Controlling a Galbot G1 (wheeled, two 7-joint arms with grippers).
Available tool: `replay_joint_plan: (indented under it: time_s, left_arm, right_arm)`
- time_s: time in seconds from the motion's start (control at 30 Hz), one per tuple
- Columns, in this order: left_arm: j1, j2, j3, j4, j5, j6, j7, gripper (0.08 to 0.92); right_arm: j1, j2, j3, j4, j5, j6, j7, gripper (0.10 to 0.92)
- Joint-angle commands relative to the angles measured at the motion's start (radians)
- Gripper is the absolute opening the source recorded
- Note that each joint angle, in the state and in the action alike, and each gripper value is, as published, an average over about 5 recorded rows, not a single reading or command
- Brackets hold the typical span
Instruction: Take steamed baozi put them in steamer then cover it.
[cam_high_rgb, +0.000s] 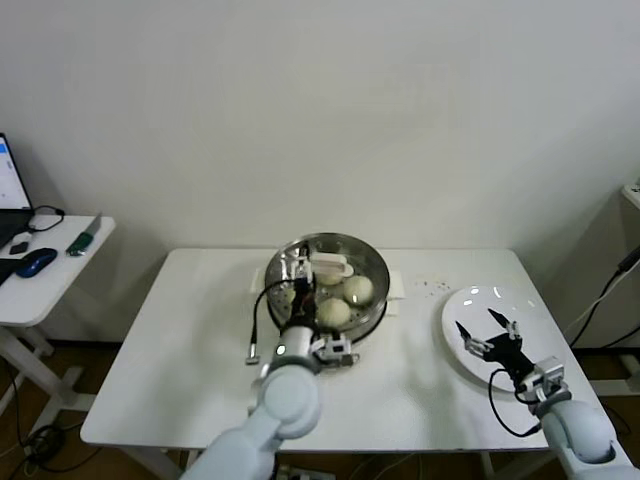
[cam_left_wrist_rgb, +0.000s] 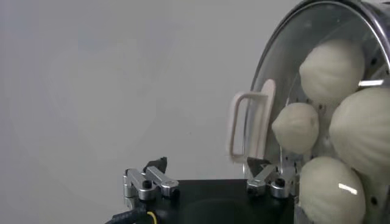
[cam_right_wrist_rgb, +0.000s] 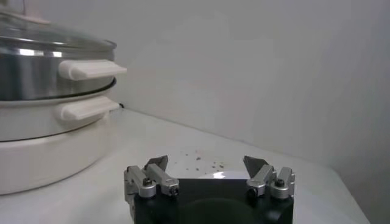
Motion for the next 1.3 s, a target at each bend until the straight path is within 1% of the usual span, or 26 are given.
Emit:
replay_joint_plan:
  time_s: [0.03, 0.13, 0.2, 0.27, 0.33, 0.4, 0.5, 0.6, 0.73, 0.83, 1.0, 1.3]
  left_arm:
    - [0.186, 0.080, -0.167, -0.243, -0.332, 0.003, -0.285, 0.822]
    - [0.228, 0.103, -0.282, -0.278, -0.550, -0.077, -0.426, 0.823]
    - [0.270, 0.122, -0.369, -0.297, -0.728, -0.162, -0.516, 0.823]
    - [0.329, 0.129, -0.469, -0.304, -0.901, -0.273, -0.573, 0.823]
    - [0.398, 0.121, -0.566, -0.292, -1.024, -0.399, -0.594, 0.823]
    - [0.469, 0.104, -0.655, -0.268, -1.124, -0.533, -0.590, 0.823]
    - [0.547, 0.057, -0.767, -0.216, -1.254, -0.712, -0.564, 0.823]
    - [0.599, 0.021, -0.833, -0.162, -1.358, -0.813, -0.530, 0.823]
    - [0.632, -0.006, -0.867, -0.086, -1.450, -0.893, -0.475, 0.823]
    - [0.635, -0.020, -0.881, -0.029, -1.465, -0.931, -0.424, 0.823]
    - [0.625, -0.020, -0.886, 0.034, -1.461, -0.929, -0.379, 0.823]
    - [0.620, -0.023, -0.868, 0.035, -1.411, -0.899, -0.344, 0.823]
  right_arm:
    - [-0.002, 0.001, 0.009, 0.014, 0.016, -0.019, 0.014, 0.823]
    - [-0.010, 0.004, 0.019, 0.018, 0.017, -0.004, 0.006, 0.823]
    - [-0.017, 0.009, 0.026, 0.020, 0.015, 0.005, -0.002, 0.823]
    - [-0.023, 0.018, 0.034, 0.021, 0.015, 0.014, -0.007, 0.823]
    - [-0.027, 0.027, 0.041, 0.020, 0.015, 0.023, -0.011, 0.823]
    - [-0.034, 0.034, 0.047, 0.020, 0.016, 0.032, -0.017, 0.823]
    - [-0.045, 0.043, 0.055, 0.022, 0.016, 0.047, -0.023, 0.823]
    - [-0.056, 0.050, 0.065, 0.023, 0.014, 0.070, -0.034, 0.823]
    - [-0.067, 0.056, 0.079, 0.022, 0.009, 0.104, -0.044, 0.823]
    - [-0.075, 0.063, 0.088, 0.021, 0.010, 0.120, -0.046, 0.823]
    - [-0.085, 0.074, 0.095, 0.016, 0.011, 0.134, -0.052, 0.823]
    - [-0.082, 0.086, 0.086, 0.016, 0.007, 0.140, -0.055, 0.823]
